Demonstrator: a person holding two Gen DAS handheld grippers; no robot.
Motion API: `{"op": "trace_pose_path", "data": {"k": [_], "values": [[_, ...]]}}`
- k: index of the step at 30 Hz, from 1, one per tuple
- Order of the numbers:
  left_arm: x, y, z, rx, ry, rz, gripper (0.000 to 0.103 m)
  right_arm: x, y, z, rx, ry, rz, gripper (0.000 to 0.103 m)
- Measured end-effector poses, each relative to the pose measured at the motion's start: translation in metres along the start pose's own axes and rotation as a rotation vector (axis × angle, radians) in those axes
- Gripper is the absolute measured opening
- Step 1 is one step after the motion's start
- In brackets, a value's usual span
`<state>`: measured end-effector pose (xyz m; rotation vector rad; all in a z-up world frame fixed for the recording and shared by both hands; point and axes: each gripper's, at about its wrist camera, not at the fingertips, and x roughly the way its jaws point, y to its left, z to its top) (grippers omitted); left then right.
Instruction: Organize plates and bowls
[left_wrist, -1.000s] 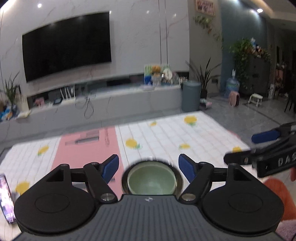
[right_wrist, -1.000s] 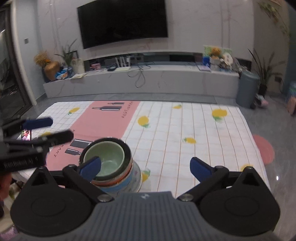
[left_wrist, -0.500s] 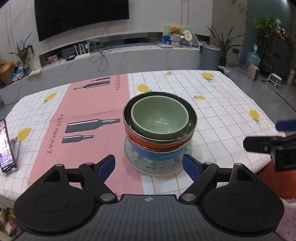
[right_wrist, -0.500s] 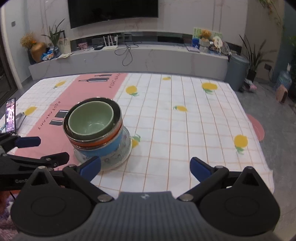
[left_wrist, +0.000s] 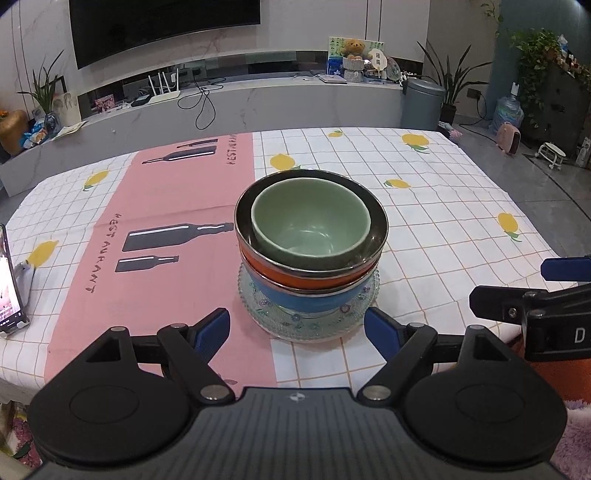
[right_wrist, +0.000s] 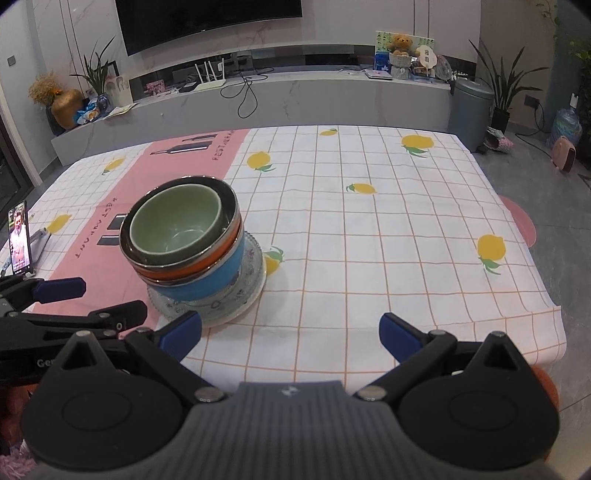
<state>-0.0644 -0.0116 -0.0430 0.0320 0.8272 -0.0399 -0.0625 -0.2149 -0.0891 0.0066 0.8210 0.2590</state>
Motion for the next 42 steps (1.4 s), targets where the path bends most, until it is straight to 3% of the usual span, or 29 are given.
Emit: {"op": "trace_pose_path", "data": {"k": [42], "values": [[-0.008, -0.005, 0.010, 0.022, -0.051, -0.011, 0.096, 0.003, -0.001, 0.002, 0.002, 0.004, -0.010, 0.100]]}}
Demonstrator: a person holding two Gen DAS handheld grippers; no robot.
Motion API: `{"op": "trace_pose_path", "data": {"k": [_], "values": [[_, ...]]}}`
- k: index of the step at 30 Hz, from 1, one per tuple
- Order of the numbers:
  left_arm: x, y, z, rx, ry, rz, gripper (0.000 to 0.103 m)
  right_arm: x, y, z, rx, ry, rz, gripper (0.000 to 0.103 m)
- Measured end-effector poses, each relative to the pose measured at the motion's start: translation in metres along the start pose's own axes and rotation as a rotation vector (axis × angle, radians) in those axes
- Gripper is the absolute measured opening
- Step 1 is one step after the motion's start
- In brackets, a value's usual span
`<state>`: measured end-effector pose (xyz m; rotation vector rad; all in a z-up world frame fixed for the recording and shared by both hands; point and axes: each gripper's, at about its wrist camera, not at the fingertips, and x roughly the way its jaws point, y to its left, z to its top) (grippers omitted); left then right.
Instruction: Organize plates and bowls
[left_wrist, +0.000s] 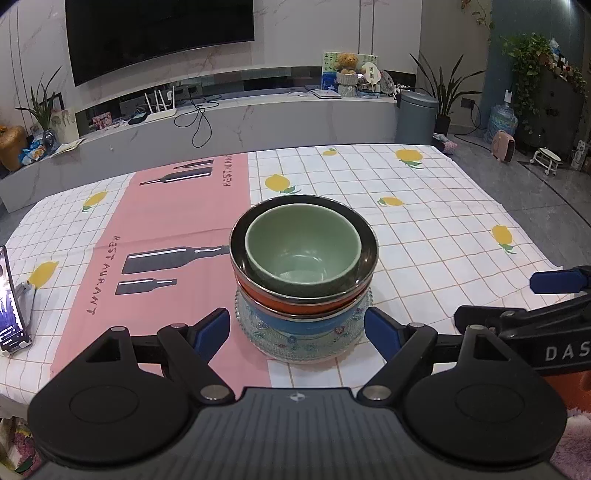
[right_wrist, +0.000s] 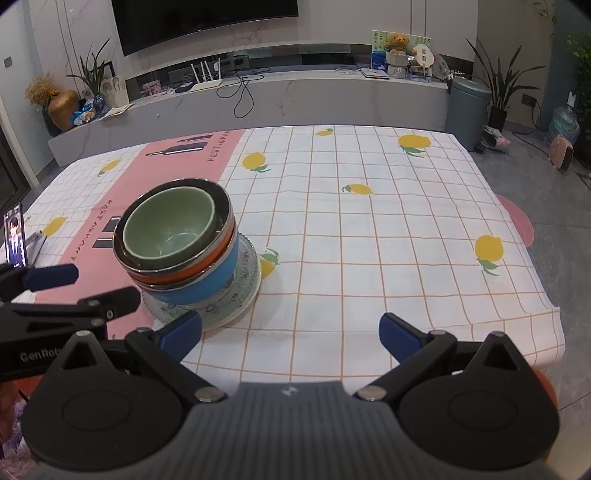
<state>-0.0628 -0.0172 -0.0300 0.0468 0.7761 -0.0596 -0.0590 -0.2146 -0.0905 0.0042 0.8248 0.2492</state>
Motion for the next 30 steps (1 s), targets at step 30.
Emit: {"op": "trace_pose_path", "data": {"k": [30], "values": [[0.0005, -0.0030, -0.0018, 0.012, 0.005, 0.008, 0.096, -0.0013, 0.0012, -0.0011, -0.006, 0.000, -0.007, 0.100]]}}
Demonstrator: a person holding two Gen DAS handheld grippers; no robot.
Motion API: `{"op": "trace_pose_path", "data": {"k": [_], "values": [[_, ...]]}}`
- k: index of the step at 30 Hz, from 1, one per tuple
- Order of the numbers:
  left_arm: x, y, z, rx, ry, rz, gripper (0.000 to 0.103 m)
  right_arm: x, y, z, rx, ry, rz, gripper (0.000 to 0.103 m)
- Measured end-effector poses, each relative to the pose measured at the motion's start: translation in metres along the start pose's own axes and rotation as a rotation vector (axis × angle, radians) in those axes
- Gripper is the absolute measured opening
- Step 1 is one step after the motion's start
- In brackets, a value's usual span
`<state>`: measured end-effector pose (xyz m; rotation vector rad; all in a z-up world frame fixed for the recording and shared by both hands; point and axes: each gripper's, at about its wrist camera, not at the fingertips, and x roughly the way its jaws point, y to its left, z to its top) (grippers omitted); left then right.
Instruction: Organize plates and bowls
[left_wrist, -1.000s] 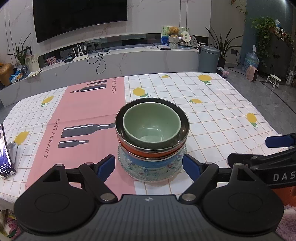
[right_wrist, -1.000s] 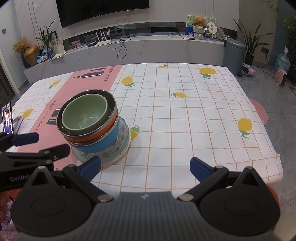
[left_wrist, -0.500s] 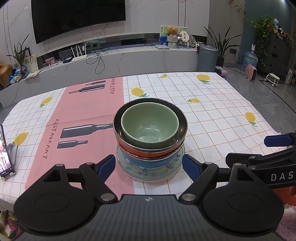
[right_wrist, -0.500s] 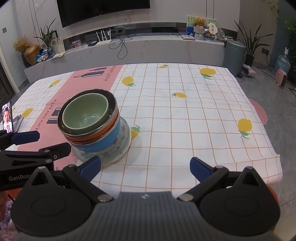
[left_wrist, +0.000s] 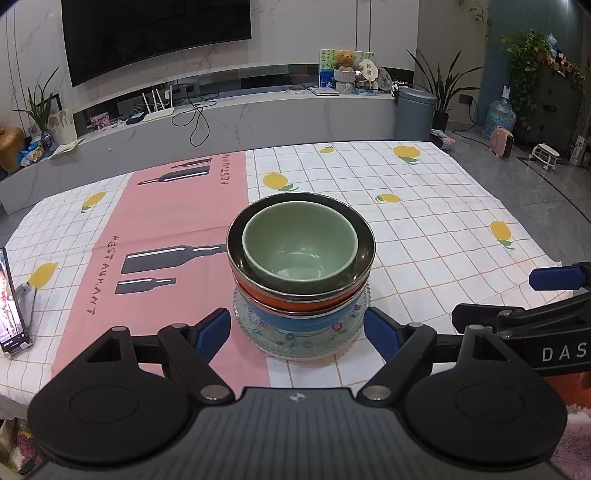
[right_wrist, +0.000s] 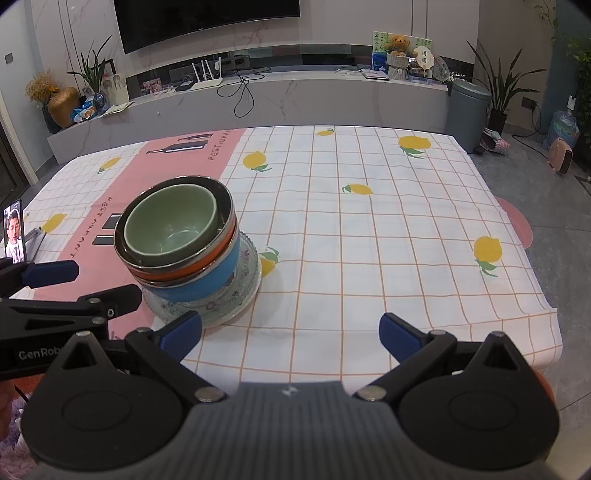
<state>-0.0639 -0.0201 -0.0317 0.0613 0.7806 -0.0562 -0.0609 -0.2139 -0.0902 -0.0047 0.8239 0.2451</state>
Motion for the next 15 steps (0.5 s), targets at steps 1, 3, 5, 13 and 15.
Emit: {"op": "trace_pose_path", "data": {"k": [1, 3, 5, 13, 15], "values": [[0.0001, -0.0004, 0.0003, 0.001, -0.001, 0.001, 0.096, 0.0001, 0.0000, 0.0001, -0.001, 0.000, -0.001, 0.100], [-0.0001, -0.0002, 0.0005, -0.001, 0.001, 0.000, 0.096, -0.0002, 0.0007, 0.0002, -0.003, -0.002, -0.003, 0.100], [0.0000, 0.0002, 0.0005, -0.005, 0.004, -0.002, 0.096, -0.0004, 0.0012, 0.0003, -0.006, -0.004, -0.003, 0.100], [0.0004, 0.0012, 0.0008, -0.011, 0.007, 0.004, 0.096, 0.0002, 0.0033, -0.0006, -0.015, 0.000, -0.001, 0.100], [0.0003, 0.0019, 0.0008, -0.015, 0.008, 0.007, 0.096, -0.0001, 0.0040, -0.0003, -0.018, -0.001, -0.003, 0.100]]}}
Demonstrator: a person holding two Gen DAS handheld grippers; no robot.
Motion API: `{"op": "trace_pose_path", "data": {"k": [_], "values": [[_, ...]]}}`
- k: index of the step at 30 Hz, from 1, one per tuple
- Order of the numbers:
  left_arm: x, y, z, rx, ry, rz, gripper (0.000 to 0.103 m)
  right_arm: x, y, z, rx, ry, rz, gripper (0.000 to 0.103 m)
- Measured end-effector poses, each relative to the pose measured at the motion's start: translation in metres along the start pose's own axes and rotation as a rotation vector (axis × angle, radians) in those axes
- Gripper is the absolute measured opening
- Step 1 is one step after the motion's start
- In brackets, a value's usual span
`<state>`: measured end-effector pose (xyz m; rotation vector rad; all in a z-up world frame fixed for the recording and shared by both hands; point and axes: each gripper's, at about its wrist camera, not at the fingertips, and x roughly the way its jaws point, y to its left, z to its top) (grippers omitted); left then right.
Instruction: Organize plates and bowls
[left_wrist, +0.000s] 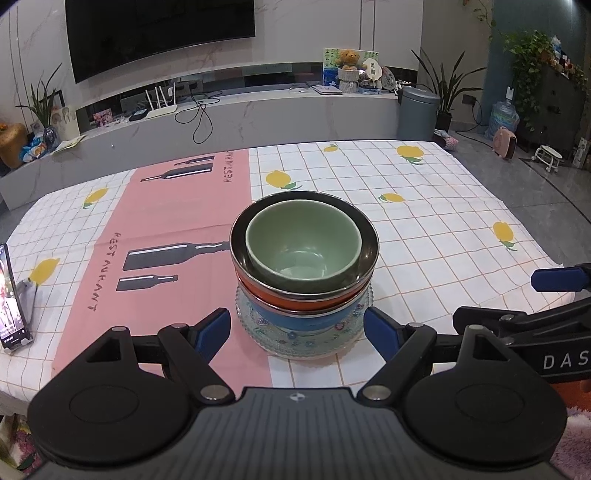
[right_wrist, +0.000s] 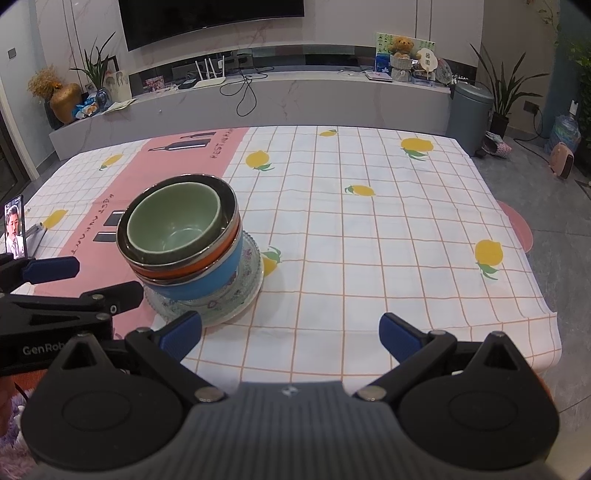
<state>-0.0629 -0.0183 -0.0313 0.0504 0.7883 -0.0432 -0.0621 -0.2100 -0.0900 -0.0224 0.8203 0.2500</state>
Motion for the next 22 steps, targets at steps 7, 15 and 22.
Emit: {"op": "trace_pose_path", "data": {"k": [7, 15, 22], "values": [[-0.0015, 0.0009, 0.0004, 0.003, -0.011, 0.005, 0.096, -0.0009, 0.0019, 0.0001, -0.007, -0.004, 0.000, 0.100], [-0.0009, 0.0027, 0.0010, 0.001, -0.010, 0.005, 0.096, -0.0012, 0.0022, 0.0004, -0.009, -0.005, -0.004, 0.100], [0.0001, 0.0051, 0.0008, -0.011, -0.009, 0.000, 0.096, -0.0015, 0.0011, 0.0020, -0.009, -0.001, -0.005, 0.100]]}}
